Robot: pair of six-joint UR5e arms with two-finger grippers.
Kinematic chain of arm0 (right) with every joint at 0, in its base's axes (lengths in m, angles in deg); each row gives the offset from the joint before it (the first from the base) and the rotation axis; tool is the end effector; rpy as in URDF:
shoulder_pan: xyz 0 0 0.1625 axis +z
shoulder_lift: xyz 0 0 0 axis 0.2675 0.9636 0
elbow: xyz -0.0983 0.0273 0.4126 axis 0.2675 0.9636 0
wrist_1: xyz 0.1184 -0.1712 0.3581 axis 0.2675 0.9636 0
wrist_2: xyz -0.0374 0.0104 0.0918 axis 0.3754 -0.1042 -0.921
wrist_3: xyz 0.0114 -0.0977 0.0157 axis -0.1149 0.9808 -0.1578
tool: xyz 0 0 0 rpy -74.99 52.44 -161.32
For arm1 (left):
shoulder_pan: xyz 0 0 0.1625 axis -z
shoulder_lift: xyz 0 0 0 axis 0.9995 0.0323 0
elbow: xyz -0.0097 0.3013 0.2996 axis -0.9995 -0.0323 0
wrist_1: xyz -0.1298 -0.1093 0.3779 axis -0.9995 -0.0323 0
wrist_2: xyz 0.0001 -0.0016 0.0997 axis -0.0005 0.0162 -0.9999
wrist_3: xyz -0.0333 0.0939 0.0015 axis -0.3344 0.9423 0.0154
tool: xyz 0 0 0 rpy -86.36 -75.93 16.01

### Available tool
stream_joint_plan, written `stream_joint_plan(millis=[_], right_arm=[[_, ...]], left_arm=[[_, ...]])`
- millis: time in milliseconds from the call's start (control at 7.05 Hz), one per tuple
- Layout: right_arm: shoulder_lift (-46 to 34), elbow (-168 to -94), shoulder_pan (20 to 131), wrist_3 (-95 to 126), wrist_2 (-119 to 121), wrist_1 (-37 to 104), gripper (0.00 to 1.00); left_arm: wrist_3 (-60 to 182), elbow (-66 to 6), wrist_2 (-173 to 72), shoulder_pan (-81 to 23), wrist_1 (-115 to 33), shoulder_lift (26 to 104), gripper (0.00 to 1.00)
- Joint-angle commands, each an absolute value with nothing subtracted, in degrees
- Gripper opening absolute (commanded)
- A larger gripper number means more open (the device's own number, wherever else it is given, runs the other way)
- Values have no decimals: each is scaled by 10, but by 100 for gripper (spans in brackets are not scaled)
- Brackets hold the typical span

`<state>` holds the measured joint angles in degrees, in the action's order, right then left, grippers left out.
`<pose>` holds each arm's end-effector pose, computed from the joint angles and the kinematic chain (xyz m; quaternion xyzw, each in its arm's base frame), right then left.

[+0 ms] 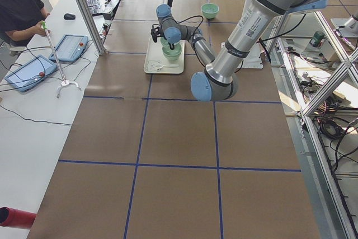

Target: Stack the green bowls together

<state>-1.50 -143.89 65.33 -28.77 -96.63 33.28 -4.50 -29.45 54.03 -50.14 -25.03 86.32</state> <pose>-0.3104 -0.4957 0.3585 0.0466 -0.4399 0.0620 0.8947 0.5051 -0.4888 0.1951 -0.0885 0.4927 -0.0762 0.8623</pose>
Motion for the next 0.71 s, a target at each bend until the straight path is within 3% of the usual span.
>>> stream_joint_plan(millis=[0,567], right_arm=[[-15,-1439,653,-288,-966,333,100],[-16,-1439,653,-287,-966,333,100]], left_arm=[[-43,-288,535,-504,-252,863,0],[-44,-273,534,-507,-281,861,0]])
